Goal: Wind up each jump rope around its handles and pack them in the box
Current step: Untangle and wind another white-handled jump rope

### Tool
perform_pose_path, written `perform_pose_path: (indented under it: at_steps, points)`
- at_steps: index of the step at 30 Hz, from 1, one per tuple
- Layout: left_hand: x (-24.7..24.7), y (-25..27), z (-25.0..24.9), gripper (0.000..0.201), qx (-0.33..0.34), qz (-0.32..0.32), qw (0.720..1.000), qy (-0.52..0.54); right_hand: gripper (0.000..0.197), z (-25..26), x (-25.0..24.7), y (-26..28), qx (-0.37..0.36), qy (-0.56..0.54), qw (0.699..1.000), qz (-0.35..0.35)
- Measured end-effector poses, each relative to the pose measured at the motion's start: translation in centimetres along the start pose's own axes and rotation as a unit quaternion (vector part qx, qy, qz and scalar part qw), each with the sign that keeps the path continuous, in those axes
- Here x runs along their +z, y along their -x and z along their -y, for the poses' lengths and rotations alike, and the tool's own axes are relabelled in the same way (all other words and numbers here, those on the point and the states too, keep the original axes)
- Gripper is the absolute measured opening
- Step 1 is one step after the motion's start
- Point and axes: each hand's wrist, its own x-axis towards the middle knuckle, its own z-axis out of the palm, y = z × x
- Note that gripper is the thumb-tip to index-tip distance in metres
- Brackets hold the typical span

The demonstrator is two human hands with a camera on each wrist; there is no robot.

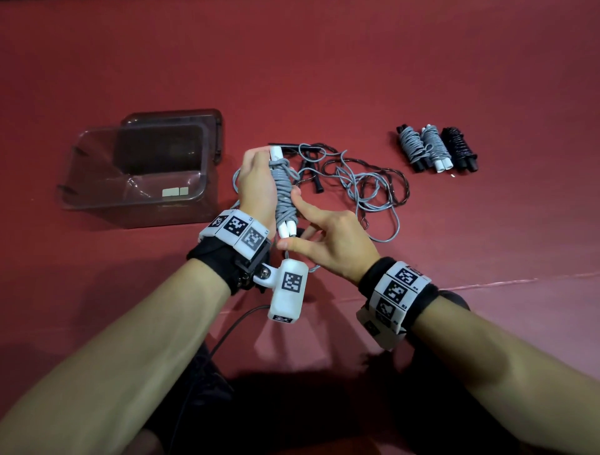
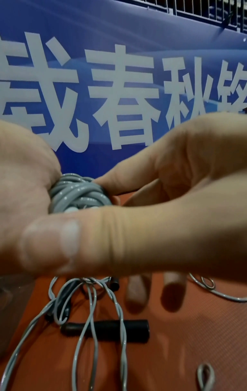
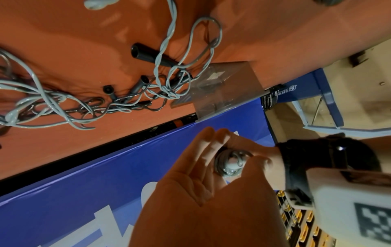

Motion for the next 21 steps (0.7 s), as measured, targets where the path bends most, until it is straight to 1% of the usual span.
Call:
perform_pose_path:
  at_steps: [6, 9, 11, 16, 18, 19, 21]
  points:
    - [0.3, 0.5, 0.0, 0.014, -0.009, 0.023, 1.0, 0.013, 0.081, 0.1, 0.5, 0.6, -0.002, 0.022, 1.0, -0.013]
    - [0.5, 0.1, -0.5, 0.012, -0.028, 0.014, 0.999, 0.015, 0.081, 0.4, 0.5, 0.3, 0.003, 0.021, 1.0, -0.012]
    - [0.8, -0.2, -0.8, 0.01, -0.035, 0.007, 0.999, 0.02, 0.081, 0.4, 0.3, 0.1, -0.006, 0.038, 0.999, -0.016]
    - [1.7, -0.9, -0.9, 0.011, -0.063, 0.013, 0.997, 0.036, 0.082, -0.1, 0.0, 0.0, -0.025, 0.07, 0.996, -0.039]
    - [2.0, -1.5, -0.6, 0.013, -0.063, 0.0, 0.996, 0.055, 0.079, -0.8, -0.3, -0.4, 0.0, 0.034, 0.999, -0.026]
    - [2.1, -2.1, -0.3, 0.018, -0.075, -0.011, 0.995, 0.067, 0.077, -1.3, -0.7, -0.8, 0.011, 0.002, 1.0, -0.021]
    - [2.6, -3.2, 0.2, 0.032, -0.135, -0.037, 0.986, 0.086, 0.075, -2.4, -1.9, -2.0, -0.003, -0.047, 0.998, -0.028]
